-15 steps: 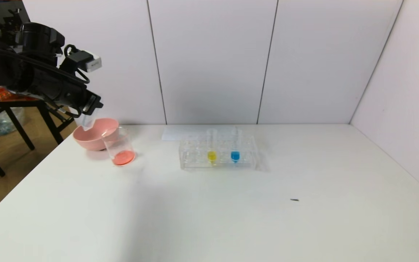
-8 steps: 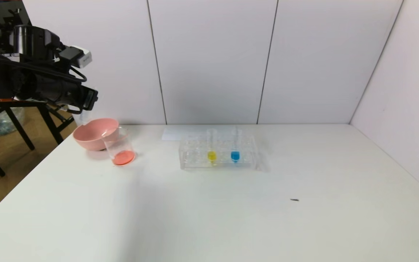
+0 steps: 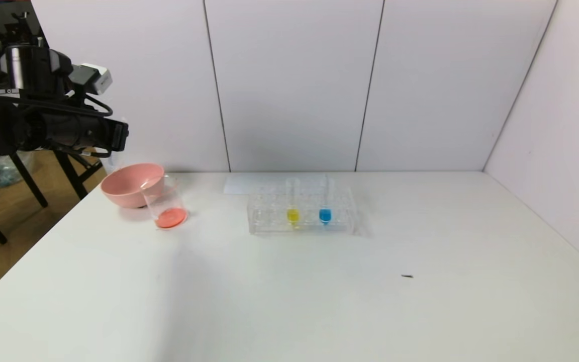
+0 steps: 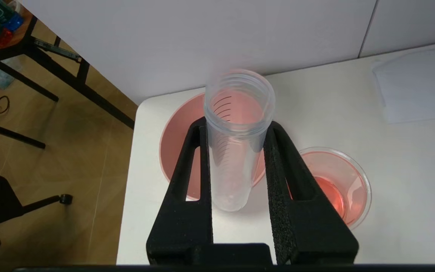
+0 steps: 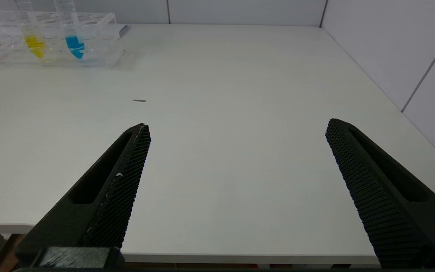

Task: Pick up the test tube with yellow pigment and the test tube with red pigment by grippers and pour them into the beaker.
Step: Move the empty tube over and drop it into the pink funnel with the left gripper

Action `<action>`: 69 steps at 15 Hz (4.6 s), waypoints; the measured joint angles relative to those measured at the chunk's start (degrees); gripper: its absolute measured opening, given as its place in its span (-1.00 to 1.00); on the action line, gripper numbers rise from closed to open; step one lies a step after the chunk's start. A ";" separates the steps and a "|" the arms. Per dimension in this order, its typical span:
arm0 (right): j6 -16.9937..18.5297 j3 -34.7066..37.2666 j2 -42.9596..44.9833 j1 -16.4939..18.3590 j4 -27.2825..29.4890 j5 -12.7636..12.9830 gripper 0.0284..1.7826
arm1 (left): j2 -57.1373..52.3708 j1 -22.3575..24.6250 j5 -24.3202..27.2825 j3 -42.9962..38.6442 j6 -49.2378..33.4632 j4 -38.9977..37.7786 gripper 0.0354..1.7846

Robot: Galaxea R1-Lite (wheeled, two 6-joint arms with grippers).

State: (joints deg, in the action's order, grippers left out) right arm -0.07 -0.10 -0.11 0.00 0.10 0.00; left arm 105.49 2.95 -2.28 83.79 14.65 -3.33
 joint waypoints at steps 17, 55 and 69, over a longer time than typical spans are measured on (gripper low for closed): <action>0.00 0.00 0.00 0.00 0.00 0.00 0.91 | 0.49 3.57 2.74 -4.29 -8.02 -11.67 -0.54; 0.00 0.00 0.00 0.00 0.00 0.00 0.91 | 24.81 10.85 14.09 6.14 -11.43 -19.02 -0.54; 0.00 0.00 0.00 0.00 0.00 0.00 0.91 | 25.66 11.90 15.58 6.90 -11.68 -18.80 0.06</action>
State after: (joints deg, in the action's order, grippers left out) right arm -0.07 -0.10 -0.11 0.00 0.10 0.00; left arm 131.15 14.85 13.30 90.69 2.97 -22.13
